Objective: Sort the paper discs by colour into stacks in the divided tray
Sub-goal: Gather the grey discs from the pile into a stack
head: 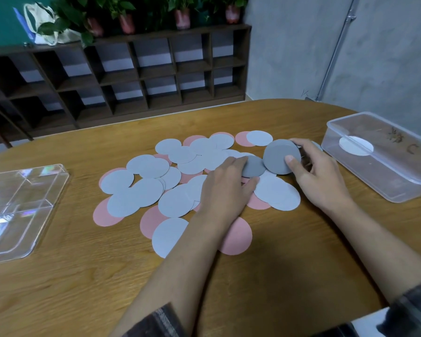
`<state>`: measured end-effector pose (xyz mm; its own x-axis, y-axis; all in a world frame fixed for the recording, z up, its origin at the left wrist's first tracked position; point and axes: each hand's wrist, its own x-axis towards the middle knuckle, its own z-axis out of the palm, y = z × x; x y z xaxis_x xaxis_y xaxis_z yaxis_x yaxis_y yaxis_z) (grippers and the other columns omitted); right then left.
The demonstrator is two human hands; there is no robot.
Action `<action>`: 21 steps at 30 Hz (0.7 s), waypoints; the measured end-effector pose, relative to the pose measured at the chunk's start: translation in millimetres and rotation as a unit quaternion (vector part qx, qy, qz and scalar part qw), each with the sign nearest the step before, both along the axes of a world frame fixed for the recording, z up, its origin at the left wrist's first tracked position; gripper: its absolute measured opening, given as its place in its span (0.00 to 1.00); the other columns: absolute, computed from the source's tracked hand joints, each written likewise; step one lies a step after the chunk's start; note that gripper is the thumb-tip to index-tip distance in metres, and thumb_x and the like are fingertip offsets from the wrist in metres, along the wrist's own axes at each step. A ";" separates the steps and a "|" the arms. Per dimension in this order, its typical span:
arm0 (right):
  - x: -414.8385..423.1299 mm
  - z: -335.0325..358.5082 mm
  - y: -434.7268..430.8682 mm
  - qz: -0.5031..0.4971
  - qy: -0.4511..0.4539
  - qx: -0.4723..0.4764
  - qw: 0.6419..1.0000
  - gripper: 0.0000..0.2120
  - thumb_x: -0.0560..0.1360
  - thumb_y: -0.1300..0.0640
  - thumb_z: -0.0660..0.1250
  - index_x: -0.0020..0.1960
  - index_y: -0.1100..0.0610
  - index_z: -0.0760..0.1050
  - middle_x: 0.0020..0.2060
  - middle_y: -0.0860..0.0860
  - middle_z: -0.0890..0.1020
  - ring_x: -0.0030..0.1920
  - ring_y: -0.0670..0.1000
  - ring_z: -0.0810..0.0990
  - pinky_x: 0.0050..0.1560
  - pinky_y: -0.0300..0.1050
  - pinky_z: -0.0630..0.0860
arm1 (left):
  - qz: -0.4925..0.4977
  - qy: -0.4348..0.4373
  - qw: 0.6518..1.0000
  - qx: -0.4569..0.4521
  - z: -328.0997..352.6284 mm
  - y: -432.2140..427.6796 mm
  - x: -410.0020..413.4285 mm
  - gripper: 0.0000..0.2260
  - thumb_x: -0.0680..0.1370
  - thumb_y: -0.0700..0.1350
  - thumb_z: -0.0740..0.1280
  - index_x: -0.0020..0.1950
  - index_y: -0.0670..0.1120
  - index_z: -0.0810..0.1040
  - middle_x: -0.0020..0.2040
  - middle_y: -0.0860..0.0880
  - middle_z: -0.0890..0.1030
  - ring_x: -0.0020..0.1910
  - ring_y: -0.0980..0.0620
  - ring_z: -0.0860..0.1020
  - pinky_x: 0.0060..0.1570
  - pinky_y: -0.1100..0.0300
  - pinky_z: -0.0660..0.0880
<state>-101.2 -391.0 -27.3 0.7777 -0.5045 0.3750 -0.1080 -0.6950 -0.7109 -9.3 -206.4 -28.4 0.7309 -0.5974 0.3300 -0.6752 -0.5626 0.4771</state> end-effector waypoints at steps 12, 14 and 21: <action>3.7 2.3 4.5 -0.001 -0.013 0.003 1.000 0.16 0.82 0.54 0.65 0.70 0.50 0.73 0.54 0.49 0.80 0.44 0.44 0.78 0.40 0.30 0.70 | 0.026 -0.055 0.998 -0.005 6.7 1.5 2.4 0.07 0.85 0.41 0.60 0.54 0.44 0.79 0.47 0.45 0.82 0.46 0.43 0.77 0.40 0.49 0.72; 3.3 2.4 5.2 0.004 -0.014 0.005 1.000 0.16 0.82 0.55 0.65 0.70 0.50 0.73 0.54 0.48 0.80 0.43 0.41 0.78 0.39 0.27 0.72 | 0.031 -0.048 0.998 -0.028 10.1 2.0 -0.5 0.06 0.85 0.40 0.61 0.57 0.44 0.78 0.50 0.45 0.82 0.46 0.48 0.74 0.40 0.54 0.67; 2.0 -0.6 6.8 0.055 -0.036 0.017 0.998 0.19 0.83 0.54 0.65 0.72 0.43 0.72 0.52 0.44 0.82 0.45 0.54 0.80 0.49 0.56 0.81 | 0.035 -0.010 0.986 -0.164 10.9 -1.4 -2.7 0.07 0.86 0.43 0.59 0.57 0.44 0.76 0.51 0.48 0.80 0.49 0.50 0.75 0.44 0.58 0.70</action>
